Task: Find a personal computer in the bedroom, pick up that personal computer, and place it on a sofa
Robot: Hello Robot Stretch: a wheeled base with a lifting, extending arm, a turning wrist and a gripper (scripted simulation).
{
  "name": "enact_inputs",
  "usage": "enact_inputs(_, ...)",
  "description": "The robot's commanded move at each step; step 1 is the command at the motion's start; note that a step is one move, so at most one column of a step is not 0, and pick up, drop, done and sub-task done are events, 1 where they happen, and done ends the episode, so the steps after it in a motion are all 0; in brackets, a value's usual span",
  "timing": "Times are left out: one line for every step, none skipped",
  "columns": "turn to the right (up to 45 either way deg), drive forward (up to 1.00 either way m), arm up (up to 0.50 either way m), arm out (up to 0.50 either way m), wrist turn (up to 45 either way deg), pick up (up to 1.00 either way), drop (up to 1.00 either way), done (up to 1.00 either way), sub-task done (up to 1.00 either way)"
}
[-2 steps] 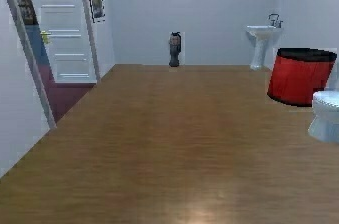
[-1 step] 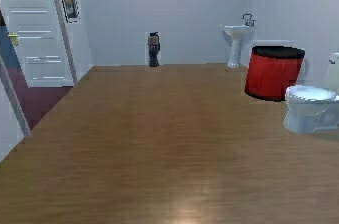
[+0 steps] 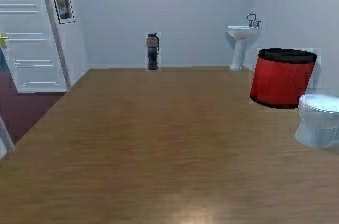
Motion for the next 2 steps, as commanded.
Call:
enact_inputs(45.0,0.0,0.0,0.0,0.0,0.0,0.0,0.0,0.0)
enact_inputs(21.0,0.0,0.0,0.0,0.0,0.0,0.0,0.0,0.0)
